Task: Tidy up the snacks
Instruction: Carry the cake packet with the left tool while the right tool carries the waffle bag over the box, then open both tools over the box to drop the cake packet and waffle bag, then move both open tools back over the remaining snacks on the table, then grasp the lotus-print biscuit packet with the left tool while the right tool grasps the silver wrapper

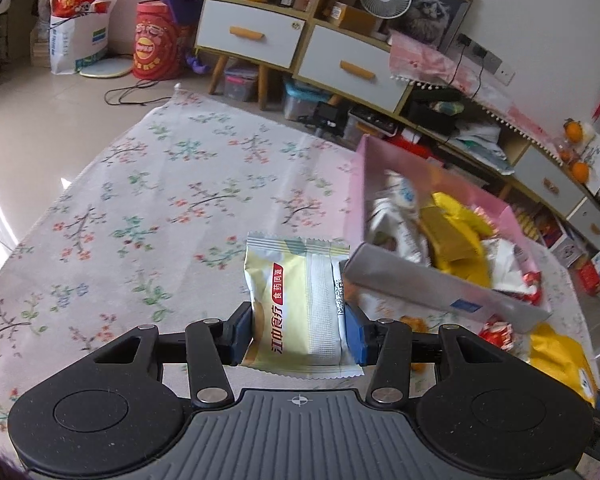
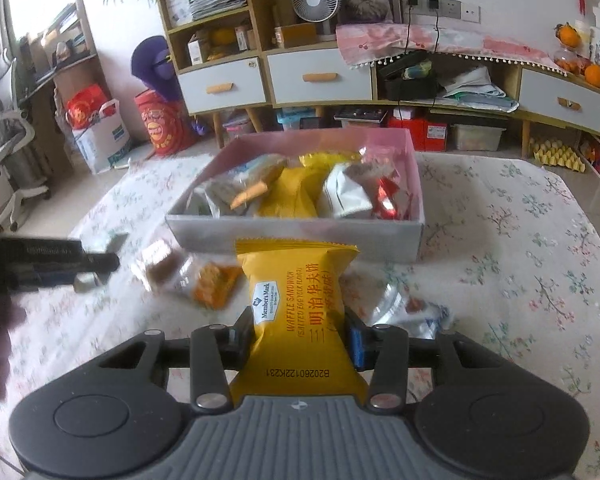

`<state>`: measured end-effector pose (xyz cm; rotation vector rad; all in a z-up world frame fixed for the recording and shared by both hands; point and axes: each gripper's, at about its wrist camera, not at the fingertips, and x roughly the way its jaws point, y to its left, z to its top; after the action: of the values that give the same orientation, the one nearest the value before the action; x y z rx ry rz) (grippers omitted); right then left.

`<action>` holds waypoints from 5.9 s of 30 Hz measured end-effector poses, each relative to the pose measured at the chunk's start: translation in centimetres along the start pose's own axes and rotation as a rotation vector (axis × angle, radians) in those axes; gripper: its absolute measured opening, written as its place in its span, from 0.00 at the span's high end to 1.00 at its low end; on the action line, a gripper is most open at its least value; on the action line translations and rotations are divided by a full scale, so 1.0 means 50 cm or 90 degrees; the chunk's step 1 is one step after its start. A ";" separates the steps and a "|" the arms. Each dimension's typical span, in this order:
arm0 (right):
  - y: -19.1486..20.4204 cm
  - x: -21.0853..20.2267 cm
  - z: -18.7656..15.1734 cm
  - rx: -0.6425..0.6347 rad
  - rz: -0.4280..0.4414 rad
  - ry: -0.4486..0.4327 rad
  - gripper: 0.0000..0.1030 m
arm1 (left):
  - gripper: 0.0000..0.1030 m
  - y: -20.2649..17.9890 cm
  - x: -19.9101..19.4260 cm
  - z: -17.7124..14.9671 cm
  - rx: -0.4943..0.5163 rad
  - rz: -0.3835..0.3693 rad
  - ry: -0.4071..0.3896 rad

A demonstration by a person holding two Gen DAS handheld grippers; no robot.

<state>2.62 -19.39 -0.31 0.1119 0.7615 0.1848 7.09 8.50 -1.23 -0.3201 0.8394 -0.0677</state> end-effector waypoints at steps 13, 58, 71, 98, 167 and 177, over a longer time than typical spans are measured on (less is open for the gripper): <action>-0.012 0.040 0.104 0.103 0.024 -0.039 0.73 | 0.57 -0.076 0.004 0.037 -0.026 -0.074 -0.017; -0.086 0.241 0.220 0.224 0.076 -0.039 0.69 | 0.54 -0.161 0.227 0.146 0.140 -0.092 -0.054; -0.088 0.166 0.228 0.198 0.048 -0.064 0.37 | 0.20 -0.181 0.173 0.134 0.145 -0.105 -0.051; -0.063 -0.028 0.111 0.099 -0.008 -0.053 0.15 | 0.04 -0.177 -0.022 0.019 0.177 -0.040 -0.014; -0.160 0.098 -0.055 -0.060 -0.093 0.004 0.18 | 0.30 -0.178 0.118 -0.117 0.338 -0.079 -0.042; -0.155 0.086 -0.051 -0.066 -0.081 -0.008 0.49 | 0.43 -0.176 0.114 -0.115 0.339 -0.075 -0.043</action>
<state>4.84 -25.99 -6.36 -0.0340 0.7428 0.1022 7.22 -2.38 -6.25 0.1296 0.7053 -0.3814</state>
